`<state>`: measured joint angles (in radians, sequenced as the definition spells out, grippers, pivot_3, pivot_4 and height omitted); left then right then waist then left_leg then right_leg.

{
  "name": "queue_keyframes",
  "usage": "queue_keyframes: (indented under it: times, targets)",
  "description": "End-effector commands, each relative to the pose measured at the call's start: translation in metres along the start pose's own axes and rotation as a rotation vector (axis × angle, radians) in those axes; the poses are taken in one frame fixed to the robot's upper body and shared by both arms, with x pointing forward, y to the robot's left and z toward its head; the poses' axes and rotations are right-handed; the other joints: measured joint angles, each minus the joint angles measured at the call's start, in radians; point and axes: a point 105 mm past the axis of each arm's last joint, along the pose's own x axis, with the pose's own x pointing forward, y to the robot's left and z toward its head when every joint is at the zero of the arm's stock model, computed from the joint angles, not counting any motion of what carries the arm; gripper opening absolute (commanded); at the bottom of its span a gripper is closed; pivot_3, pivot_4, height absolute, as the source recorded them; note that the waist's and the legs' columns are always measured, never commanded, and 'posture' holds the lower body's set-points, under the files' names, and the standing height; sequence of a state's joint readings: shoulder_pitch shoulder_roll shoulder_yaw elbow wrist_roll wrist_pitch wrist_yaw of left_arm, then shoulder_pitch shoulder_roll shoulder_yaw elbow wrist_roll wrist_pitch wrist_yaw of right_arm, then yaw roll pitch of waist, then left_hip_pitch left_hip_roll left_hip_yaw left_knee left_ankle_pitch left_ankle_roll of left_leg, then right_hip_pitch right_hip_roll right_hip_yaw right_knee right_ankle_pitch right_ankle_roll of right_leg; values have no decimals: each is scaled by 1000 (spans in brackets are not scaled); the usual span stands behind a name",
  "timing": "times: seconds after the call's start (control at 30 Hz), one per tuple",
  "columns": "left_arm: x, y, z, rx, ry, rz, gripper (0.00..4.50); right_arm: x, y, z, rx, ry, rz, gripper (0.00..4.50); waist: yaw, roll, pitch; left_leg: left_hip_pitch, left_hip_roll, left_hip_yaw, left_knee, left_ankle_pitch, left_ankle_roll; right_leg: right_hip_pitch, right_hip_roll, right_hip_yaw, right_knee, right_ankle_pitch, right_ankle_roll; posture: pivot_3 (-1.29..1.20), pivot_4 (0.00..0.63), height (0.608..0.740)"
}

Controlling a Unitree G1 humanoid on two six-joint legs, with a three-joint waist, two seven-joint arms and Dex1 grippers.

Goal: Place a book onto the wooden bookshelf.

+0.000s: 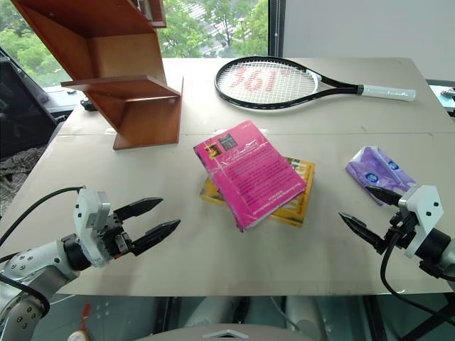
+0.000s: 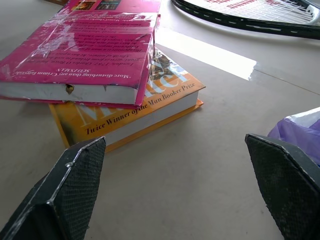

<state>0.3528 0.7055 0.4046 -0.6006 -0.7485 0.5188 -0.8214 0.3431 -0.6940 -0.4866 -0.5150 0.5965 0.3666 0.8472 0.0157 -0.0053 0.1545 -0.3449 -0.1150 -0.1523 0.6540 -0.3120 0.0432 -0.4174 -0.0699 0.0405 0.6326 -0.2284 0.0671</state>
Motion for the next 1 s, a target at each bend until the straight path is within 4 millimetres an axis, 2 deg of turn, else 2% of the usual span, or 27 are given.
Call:
queue_keyframes:
  times: [0.03,0.13,0.23,0.37,0.47,0.53,0.7,1.0]
  targets:
    - [-1,6,13,52,-41,48,4371,10,5,12,-41,-49,21,4413,0,0,0,0,0,0,0,0,0,0,0,0,0,0,0,0,150,740]
    - [1,10,25,78,-83,91,4371,27,10,18,-27,-95,47,4413,-3,-1,0,1,0,1,0,0,0,0,0,0,1,0,0,0,150,740]
    - [2,8,35,98,-110,90,4500,32,17,21,11,-110,119,3585,1,-1,0,0,0,1,0,0,0,0,0,0,1,0,0,0,150,740]
    - [5,2,40,102,-137,65,4500,39,17,24,-4,-126,136,1579,0,-1,0,0,0,0,1,0,0,0,0,-1,0,0,0,0,150,740]
    - [4,-5,42,97,-124,18,4500,45,31,25,-24,-100,225,26,-1,-1,0,0,0,0,0,0,0,0,0,-1,0,0,0,0,150,740]
    - [3,-10,37,116,-99,-22,4500,49,41,22,-54,-60,287,26,-2,0,0,0,0,0,0,0,0,0,1,-1,0,0,-1,0,150,740]
    - [-3,-20,31,98,-92,-126,4500,65,50,19,-97,13,335,26,-1,-1,0,0,0,1,0,0,0,0,1,-1,0,0,-1,0,150,740]
    - [-18,-27,25,121,-45,-149,4500,82,64,8,-97,66,447,26,-1,-1,0,0,0,1,0,0,0,0,0,-2,-1,0,-1,0,150,740]
